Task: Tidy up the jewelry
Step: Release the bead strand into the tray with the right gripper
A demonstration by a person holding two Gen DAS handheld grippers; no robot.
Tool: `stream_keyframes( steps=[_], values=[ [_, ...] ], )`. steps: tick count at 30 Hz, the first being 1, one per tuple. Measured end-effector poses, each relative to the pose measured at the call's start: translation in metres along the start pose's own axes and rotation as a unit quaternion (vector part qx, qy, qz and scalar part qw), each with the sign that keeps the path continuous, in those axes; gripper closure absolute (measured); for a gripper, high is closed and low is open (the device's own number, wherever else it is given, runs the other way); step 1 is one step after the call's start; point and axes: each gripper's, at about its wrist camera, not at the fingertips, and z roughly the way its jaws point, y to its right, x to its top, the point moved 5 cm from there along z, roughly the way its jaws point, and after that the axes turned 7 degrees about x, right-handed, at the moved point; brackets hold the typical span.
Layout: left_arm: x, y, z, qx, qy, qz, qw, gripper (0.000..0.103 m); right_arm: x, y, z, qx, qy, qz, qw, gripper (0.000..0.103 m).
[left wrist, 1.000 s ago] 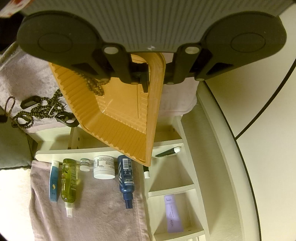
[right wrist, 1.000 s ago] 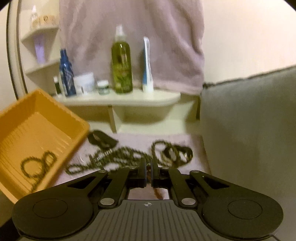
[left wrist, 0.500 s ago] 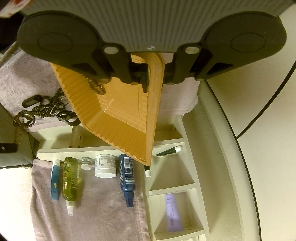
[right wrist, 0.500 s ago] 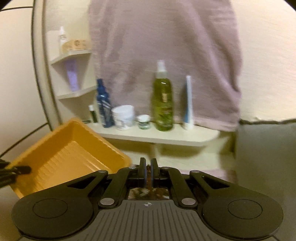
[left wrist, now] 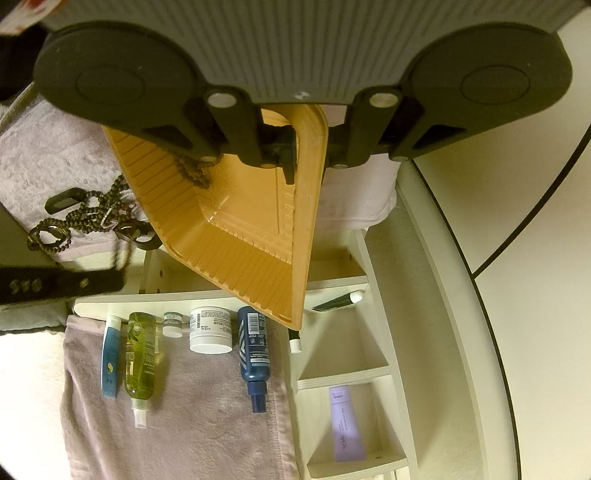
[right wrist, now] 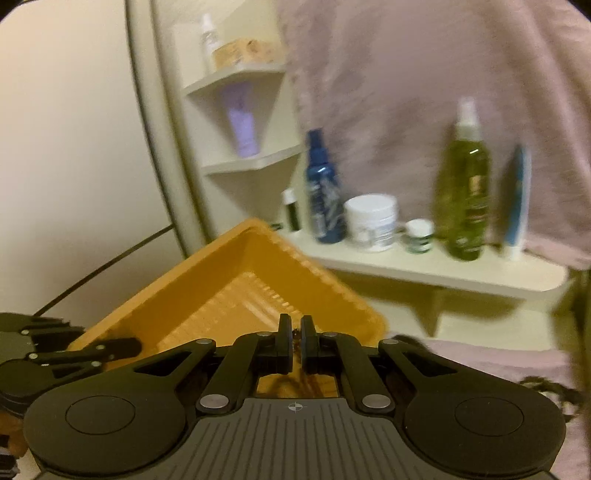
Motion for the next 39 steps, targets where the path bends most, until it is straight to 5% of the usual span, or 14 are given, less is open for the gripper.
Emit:
stream_keyframes(
  steps=[10,12,14,29,39],
  values=[
    [0.0,0.0,0.0,0.0,-0.001,-0.001,1.0,0.097,-0.027,-0.014,0.033,0.047,-0.059,0.0,0.997,0.097],
    [0.0,0.0,0.001,0.0,-0.001,0.0,1.0,0.097,-0.03,-0.009,0.031,0.042,-0.059,0.007,0.997,0.088],
    [0.0,0.0,0.0,0.0,-0.001,-0.001,1.0,0.097,-0.03,-0.003,0.023,0.036,-0.05,0.017,0.998,0.068],
    [0.0,-0.001,0.002,0.002,-0.002,0.001,1.0,0.097,-0.09,0.073,-0.04,-0.131,-0.05,0.067,0.988,0.066],
    [0.001,0.001,0.002,0.005,-0.002,0.006,1.0,0.097,-0.114,0.115,-0.059,-0.193,-0.056,0.091,0.975,0.061]
  ],
)
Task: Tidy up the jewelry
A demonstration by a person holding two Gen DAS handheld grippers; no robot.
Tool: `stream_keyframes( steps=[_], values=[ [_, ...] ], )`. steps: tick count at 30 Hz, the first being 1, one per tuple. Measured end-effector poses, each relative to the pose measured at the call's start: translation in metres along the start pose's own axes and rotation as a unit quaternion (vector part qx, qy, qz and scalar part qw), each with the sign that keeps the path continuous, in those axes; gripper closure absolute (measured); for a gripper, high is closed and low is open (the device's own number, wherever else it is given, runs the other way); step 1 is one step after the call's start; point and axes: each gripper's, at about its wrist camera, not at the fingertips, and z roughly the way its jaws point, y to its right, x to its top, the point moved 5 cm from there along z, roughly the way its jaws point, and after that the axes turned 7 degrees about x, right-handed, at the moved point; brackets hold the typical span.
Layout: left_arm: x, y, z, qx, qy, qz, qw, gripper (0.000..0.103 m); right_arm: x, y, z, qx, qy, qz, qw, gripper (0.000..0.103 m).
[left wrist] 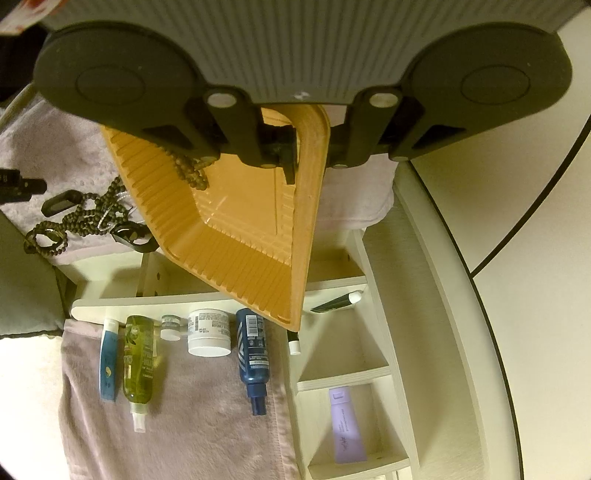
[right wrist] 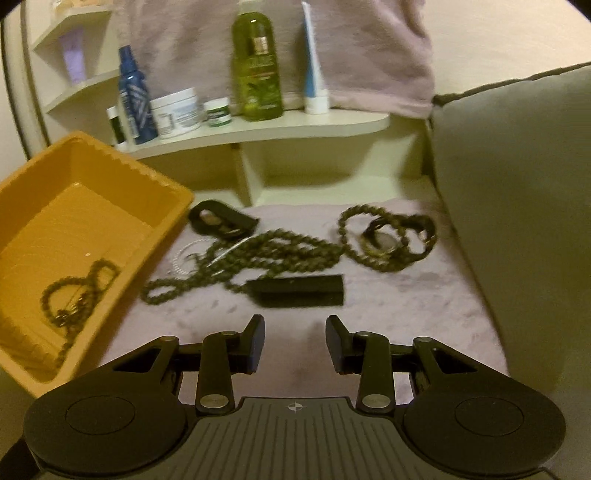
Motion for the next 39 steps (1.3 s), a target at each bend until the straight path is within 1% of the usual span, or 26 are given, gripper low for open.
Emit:
stream_keyframes(
  steps=[2,3,5,11,18,21,25,26,33,36,39],
  values=[
    [0.0,0.001,0.0,0.001,0.0,0.001,1.0,0.097,0.004,0.001,0.003,-0.004,0.01,-0.002,1.0,0.024],
    [0.0,0.001,0.0,0.002,0.0,0.002,1.0,0.097,0.006,0.002,0.002,-0.005,0.021,-0.003,1.0,0.02],
    [0.001,0.001,-0.001,0.002,0.0,0.003,1.0,0.097,0.01,-0.001,0.007,-0.002,0.025,-0.01,1.0,0.02],
    [0.001,0.002,0.0,0.003,-0.001,0.005,1.0,0.097,0.015,-0.005,0.029,-0.011,0.016,-0.024,1.0,0.02],
    [0.003,0.003,0.001,0.004,-0.002,0.008,1.0,0.097,0.016,-0.003,0.053,-0.022,0.0,-0.023,0.999,0.02],
    [0.003,0.003,0.001,0.005,-0.002,0.008,1.0,0.097,0.015,0.001,0.059,-0.021,-0.005,-0.008,1.0,0.02],
    [0.003,0.003,0.001,0.005,-0.003,0.009,0.9999,0.097,0.014,0.0,0.059,-0.023,-0.002,-0.007,1.0,0.021],
    [0.003,0.003,0.001,0.005,-0.003,0.009,0.9999,0.097,0.014,0.0,0.058,-0.022,0.0,-0.007,1.0,0.028],
    [0.003,0.003,0.001,0.005,-0.003,0.008,1.0,0.097,0.017,-0.003,0.042,-0.023,0.015,-0.011,1.0,0.028],
    [0.003,0.003,0.001,0.005,-0.003,0.008,1.0,0.097,0.023,-0.015,0.032,-0.004,0.024,-0.017,1.0,0.028],
    [0.003,0.003,0.001,0.004,-0.002,0.009,1.0,0.097,0.033,-0.038,0.023,0.036,0.036,-0.032,0.998,0.028]
  ],
)
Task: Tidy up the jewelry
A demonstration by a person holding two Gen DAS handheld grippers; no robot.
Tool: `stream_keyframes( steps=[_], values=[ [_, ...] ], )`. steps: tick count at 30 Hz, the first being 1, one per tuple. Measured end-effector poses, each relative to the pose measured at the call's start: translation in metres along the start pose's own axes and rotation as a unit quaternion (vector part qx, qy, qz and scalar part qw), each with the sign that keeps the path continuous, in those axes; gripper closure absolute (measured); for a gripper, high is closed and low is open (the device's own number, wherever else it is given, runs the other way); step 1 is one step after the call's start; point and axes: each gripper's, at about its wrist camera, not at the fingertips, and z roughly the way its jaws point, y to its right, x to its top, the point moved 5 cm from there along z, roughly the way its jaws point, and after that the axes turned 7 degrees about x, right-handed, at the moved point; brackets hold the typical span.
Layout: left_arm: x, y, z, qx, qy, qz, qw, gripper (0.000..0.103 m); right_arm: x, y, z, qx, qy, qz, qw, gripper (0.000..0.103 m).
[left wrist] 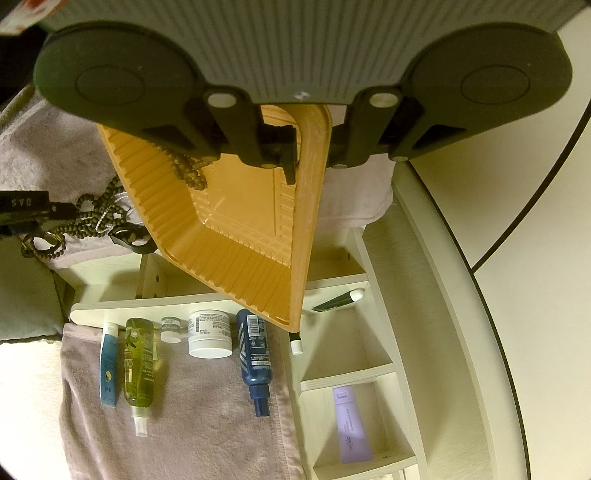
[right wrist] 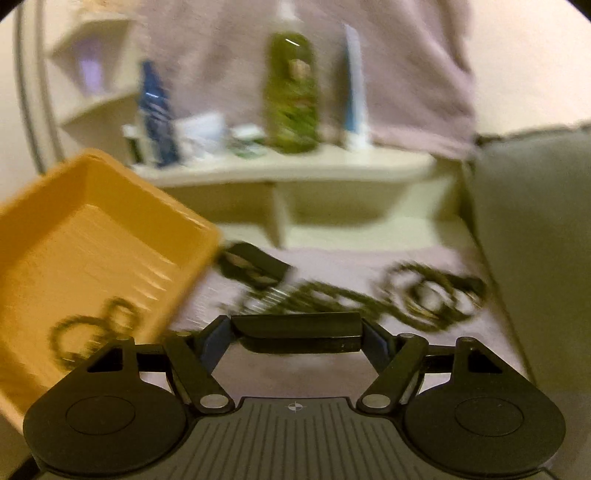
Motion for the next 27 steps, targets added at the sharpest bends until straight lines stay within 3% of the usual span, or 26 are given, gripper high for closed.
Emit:
stream_keyframes(
  steps=[7,10,27],
  values=[
    [0.001,0.001,0.0,0.0,0.001,0.0,1.0,0.097,0.01,-0.075,0.008,0.124,-0.006,-0.069,0.99,0.028],
    [0.001,0.001,0.001,-0.001,0.0,-0.002,1.0,0.097,0.004,-0.095,0.015,0.153,-0.02,-0.083,0.984,0.028],
    [0.002,0.0,0.002,-0.002,0.002,-0.005,1.0,0.097,-0.012,-0.116,0.032,0.187,-0.053,-0.066,0.979,0.028]
  ],
)
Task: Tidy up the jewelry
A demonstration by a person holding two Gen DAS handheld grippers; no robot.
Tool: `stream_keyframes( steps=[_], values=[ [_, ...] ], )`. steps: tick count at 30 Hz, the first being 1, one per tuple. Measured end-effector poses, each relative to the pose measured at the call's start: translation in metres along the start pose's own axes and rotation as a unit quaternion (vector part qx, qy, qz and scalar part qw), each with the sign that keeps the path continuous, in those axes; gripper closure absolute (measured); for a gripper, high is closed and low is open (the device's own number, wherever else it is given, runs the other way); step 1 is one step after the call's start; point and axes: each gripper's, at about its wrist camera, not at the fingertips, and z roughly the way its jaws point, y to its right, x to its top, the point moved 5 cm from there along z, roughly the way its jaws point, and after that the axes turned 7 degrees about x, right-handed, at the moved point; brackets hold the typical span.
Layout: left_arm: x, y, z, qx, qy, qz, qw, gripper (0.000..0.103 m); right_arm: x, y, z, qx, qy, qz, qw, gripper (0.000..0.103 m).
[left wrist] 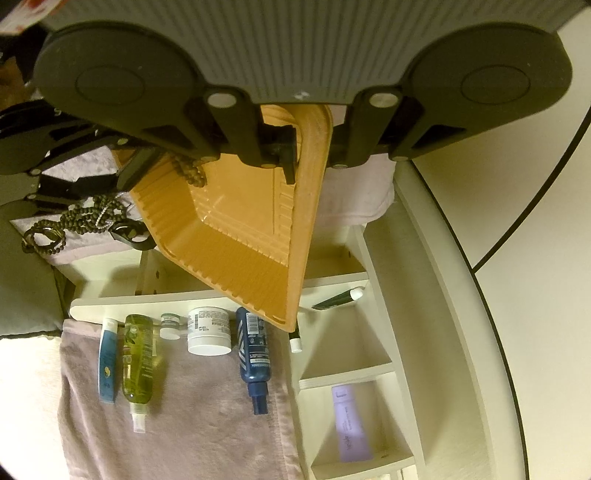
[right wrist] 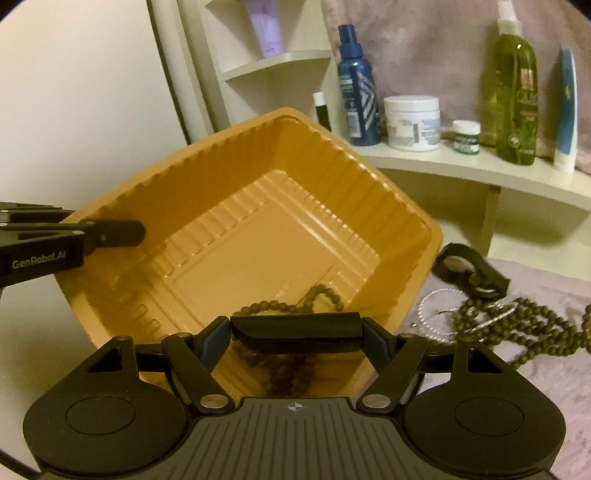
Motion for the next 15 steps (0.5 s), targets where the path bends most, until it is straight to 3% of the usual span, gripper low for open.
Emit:
stream_keyframes(
  steps=[7,15],
  values=[
    [-0.001,0.0,0.0,0.0,0.001,0.001,1.0,0.097,0.004,0.005,-0.019,-0.031,0.037,0.004,0.999,0.021],
    [0.0,0.002,-0.001,0.0,0.004,0.003,1.0,0.097,-0.01,0.038,-0.053,-0.116,0.052,0.045,0.991,0.021]
  ],
)
